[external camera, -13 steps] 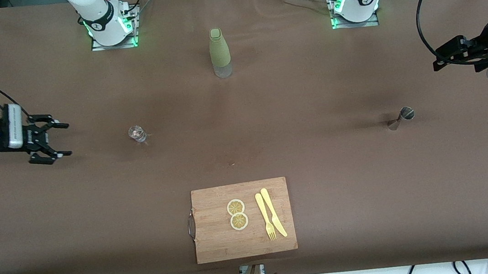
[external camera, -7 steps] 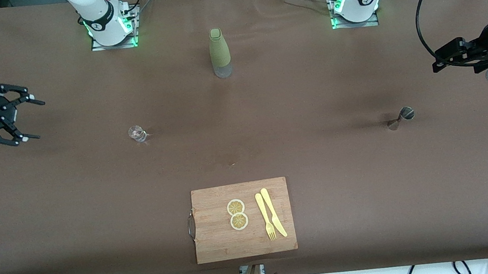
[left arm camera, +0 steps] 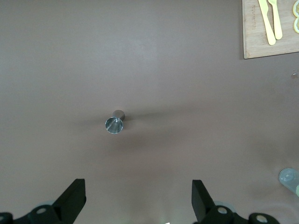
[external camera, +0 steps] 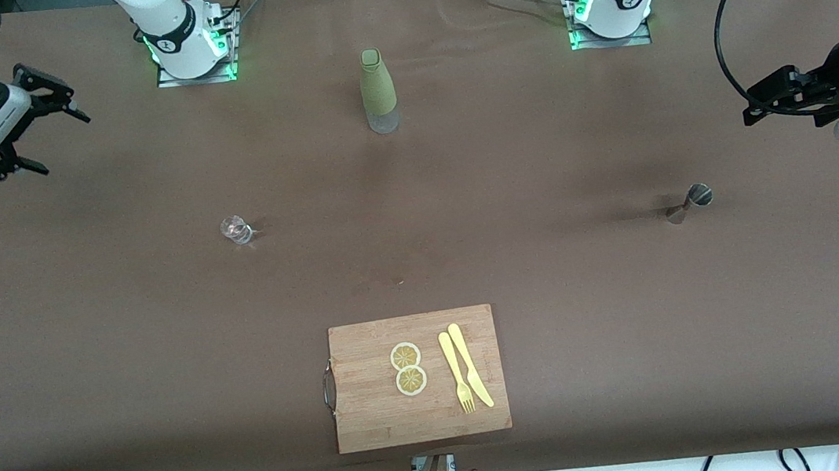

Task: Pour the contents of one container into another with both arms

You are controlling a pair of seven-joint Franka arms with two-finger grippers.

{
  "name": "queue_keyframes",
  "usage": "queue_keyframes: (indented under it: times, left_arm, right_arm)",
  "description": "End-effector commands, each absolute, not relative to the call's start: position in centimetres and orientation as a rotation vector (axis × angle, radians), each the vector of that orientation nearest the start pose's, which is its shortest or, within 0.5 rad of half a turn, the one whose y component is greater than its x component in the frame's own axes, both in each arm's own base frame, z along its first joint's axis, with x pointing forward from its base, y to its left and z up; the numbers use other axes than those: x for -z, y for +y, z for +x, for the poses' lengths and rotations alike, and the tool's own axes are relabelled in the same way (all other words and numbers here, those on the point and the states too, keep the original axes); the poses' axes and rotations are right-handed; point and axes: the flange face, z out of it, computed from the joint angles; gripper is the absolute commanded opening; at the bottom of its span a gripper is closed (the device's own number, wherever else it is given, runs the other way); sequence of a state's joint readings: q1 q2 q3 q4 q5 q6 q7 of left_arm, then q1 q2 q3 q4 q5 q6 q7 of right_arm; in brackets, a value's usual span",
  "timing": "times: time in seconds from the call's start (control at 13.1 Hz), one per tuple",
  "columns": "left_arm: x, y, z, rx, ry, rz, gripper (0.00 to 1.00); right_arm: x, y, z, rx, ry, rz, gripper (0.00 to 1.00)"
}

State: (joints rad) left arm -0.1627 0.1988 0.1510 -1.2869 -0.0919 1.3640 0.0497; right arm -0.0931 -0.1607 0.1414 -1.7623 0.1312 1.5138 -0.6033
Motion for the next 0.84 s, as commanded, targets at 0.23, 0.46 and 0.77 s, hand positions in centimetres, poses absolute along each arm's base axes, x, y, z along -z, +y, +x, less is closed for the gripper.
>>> queue_keyframes:
  times: [0.23,0.46,0.77]
  left_arm:
    - [-62.8,-3.1,59.1,-0.172,0.117,-3.183,1.00]
    - [-62.8,-3.2,59.1,-0.172,0.120,-3.184,1.00]
    - [-62.8,-3.5,59.1,-0.172,0.127,-3.184,1.00]
  right_arm:
    - [-65.3,6.2,50.0,-0.099,-0.489,-3.148,1.00]
    - [-65.3,6.1,51.0,-0.004,-0.453,-3.101,1.00]
    - [-65.5,6.3,50.7,-0.009,-0.377,-3.105,1.00]
